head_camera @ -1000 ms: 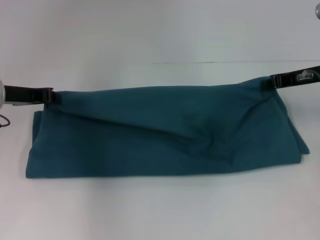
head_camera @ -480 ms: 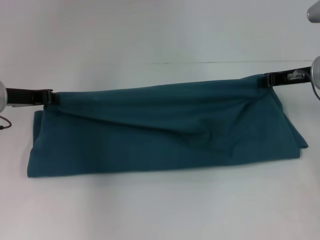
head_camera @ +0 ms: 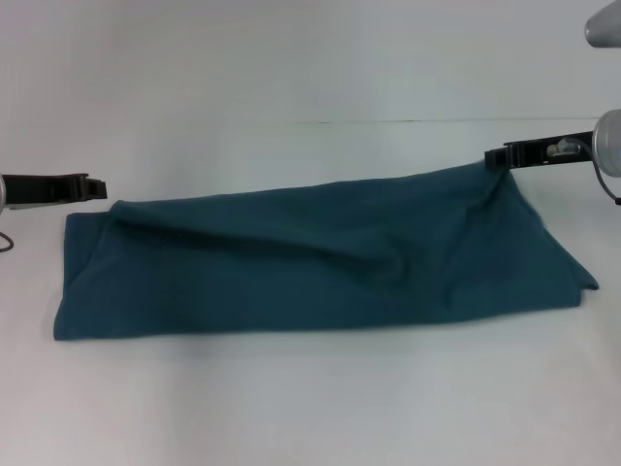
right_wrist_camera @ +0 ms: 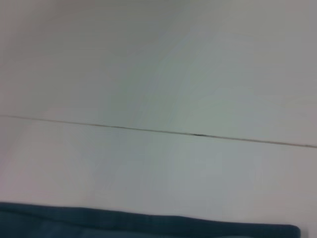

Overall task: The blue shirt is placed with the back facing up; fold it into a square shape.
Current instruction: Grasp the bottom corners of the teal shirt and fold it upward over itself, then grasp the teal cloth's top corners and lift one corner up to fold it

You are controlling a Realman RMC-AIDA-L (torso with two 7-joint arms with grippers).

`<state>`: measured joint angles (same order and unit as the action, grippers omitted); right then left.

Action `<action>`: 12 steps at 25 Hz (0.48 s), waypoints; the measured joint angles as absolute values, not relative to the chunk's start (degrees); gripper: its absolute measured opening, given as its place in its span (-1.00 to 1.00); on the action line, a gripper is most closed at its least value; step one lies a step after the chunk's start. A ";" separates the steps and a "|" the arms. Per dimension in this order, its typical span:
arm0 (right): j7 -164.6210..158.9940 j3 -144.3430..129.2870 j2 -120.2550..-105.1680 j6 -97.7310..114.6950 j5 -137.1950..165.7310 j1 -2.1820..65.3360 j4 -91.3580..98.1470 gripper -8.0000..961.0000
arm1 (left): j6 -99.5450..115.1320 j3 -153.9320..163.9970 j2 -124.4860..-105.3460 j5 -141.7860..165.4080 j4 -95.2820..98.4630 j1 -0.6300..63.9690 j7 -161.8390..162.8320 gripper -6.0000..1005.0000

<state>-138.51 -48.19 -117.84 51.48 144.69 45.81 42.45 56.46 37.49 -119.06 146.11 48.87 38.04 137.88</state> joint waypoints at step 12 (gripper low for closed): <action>-138.48 -49.78 -117.61 51.71 144.98 45.54 43.89 0.37 | 60.45 36.94 -118.01 146.37 49.48 37.77 140.75 0.04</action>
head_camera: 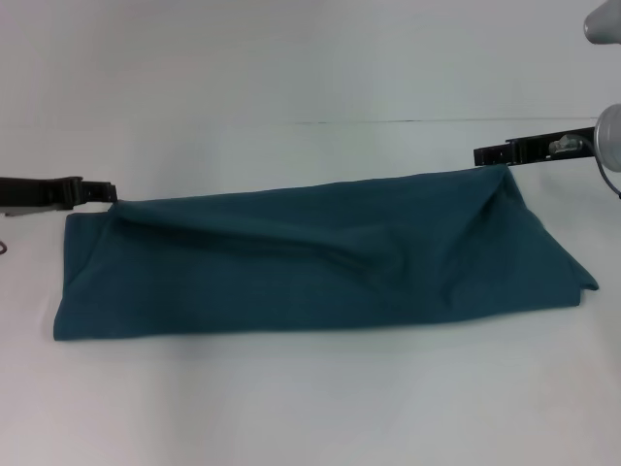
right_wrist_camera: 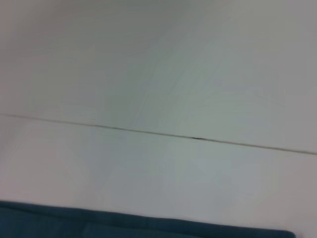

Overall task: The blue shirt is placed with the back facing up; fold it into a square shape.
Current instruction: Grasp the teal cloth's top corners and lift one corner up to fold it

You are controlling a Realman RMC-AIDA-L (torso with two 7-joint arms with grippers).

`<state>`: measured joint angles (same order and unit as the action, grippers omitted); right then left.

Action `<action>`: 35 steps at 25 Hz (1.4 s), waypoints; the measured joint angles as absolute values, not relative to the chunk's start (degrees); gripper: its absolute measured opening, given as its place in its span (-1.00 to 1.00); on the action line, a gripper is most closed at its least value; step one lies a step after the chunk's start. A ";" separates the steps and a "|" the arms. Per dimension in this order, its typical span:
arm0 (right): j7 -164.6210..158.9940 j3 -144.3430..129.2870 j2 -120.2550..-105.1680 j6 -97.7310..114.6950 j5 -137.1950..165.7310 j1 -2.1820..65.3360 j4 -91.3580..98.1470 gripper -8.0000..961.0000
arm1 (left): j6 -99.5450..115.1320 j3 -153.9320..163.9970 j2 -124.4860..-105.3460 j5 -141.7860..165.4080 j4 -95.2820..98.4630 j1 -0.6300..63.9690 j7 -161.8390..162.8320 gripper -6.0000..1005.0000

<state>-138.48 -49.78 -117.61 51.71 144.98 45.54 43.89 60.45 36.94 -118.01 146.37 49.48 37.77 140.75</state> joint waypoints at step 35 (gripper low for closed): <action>-139.49 -57.82 -119.45 56.70 152.76 45.97 54.32 0.93 | 87.17 34.28 -116.95 154.01 57.66 32.01 167.83 0.87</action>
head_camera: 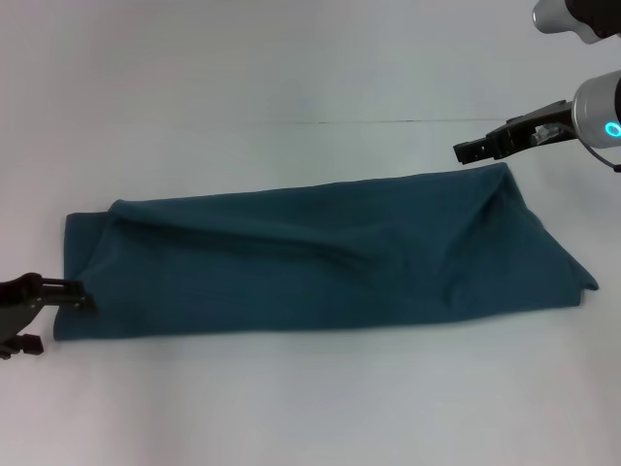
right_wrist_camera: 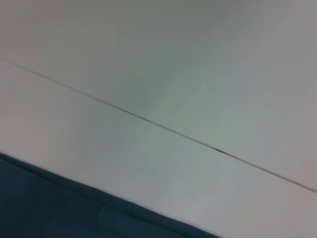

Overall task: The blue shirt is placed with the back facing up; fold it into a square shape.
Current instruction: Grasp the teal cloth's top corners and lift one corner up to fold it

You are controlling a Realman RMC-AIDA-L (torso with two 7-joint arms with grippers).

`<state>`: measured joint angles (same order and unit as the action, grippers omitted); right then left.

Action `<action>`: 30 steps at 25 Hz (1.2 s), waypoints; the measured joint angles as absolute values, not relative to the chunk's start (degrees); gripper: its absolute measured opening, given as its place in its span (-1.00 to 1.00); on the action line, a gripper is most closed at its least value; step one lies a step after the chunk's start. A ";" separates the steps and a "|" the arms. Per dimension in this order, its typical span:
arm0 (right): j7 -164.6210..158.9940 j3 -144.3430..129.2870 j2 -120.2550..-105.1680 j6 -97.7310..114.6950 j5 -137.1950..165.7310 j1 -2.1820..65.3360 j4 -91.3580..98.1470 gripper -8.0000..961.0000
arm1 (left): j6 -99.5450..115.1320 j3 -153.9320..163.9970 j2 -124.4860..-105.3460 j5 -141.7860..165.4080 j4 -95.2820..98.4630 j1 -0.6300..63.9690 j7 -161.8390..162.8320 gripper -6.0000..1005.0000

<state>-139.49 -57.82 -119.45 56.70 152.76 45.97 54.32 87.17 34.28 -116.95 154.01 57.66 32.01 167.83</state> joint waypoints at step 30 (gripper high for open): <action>-139.78 -58.56 -119.53 56.93 152.75 45.97 54.22 0.92 | 81.49 37.26 -116.88 153.71 50.30 36.82 163.00 0.53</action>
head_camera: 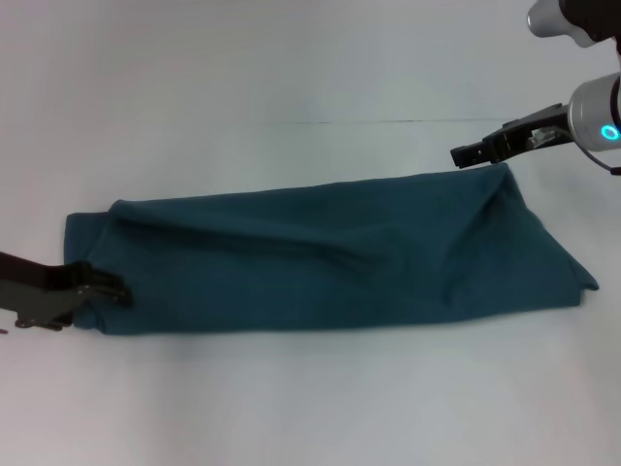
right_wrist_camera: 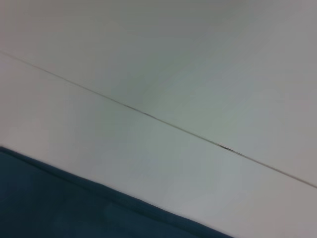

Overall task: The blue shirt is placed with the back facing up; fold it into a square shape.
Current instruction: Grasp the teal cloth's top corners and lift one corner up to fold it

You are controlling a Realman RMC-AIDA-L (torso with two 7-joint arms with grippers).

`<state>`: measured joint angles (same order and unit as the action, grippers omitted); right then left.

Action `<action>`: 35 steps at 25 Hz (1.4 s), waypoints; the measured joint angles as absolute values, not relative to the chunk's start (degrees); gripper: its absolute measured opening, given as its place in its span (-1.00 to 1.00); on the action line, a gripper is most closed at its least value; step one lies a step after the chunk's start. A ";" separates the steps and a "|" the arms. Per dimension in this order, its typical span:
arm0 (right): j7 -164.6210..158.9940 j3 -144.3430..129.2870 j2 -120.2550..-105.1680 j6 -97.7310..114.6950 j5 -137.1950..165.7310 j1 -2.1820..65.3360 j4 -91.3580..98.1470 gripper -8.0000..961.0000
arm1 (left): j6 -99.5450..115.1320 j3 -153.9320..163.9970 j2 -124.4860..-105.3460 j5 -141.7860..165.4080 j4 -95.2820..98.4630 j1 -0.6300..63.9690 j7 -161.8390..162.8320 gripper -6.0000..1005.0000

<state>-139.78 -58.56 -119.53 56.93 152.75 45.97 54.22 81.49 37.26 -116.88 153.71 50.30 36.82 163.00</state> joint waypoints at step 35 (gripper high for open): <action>-93.14 -59.34 -120.32 47.70 96.50 32.35 43.09 0.31 | 90.87 35.07 -112.98 140.49 53.29 42.07 148.38 -0.70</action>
<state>-93.14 -59.34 -120.32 47.70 96.50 32.35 43.09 90.87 35.07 -112.98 140.49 53.29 42.07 148.38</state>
